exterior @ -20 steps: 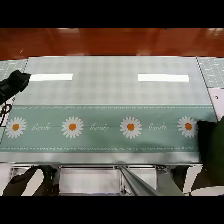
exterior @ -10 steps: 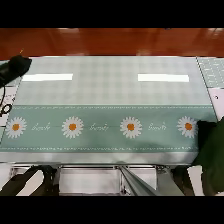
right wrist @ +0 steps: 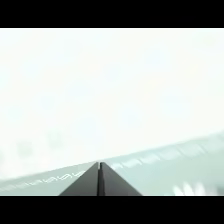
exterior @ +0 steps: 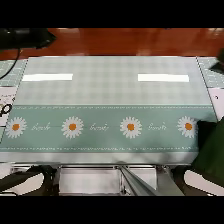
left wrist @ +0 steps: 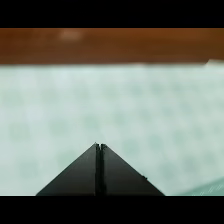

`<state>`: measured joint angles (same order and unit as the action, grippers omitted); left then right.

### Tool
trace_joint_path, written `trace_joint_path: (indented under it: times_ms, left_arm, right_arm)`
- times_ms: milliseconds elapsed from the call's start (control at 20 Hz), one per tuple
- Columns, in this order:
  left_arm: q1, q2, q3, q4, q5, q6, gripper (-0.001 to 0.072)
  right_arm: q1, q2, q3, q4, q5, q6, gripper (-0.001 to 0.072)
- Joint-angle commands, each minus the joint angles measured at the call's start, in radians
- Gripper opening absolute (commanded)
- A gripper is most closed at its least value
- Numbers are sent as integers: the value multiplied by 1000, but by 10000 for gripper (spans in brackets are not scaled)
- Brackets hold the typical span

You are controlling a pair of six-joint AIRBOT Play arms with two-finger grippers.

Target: Fold the shirts.

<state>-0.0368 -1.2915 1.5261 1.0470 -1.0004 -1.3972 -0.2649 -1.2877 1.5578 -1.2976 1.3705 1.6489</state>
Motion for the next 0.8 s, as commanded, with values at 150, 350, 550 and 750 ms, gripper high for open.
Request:
trace_joint_path:
  times_ms: [150,350,550,750]
  left_arm:
    - [-232,-36,-183,405,-179,-251,17]
    - [-195,-39,-280,404,-64,-393,17]
    - [-175,-39,-280,405,-67,-395,17]
    - [-175,-40,-280,404,-72,-396,17]
  right_arm:
    - [411,-234,-60,-370,-74,69,26]
    - [409,-250,-100,-336,-77,64,26]
    - [409,-250,-100,-365,-71,66,26]
    - [409,-250,-100,-365,-62,66,27]
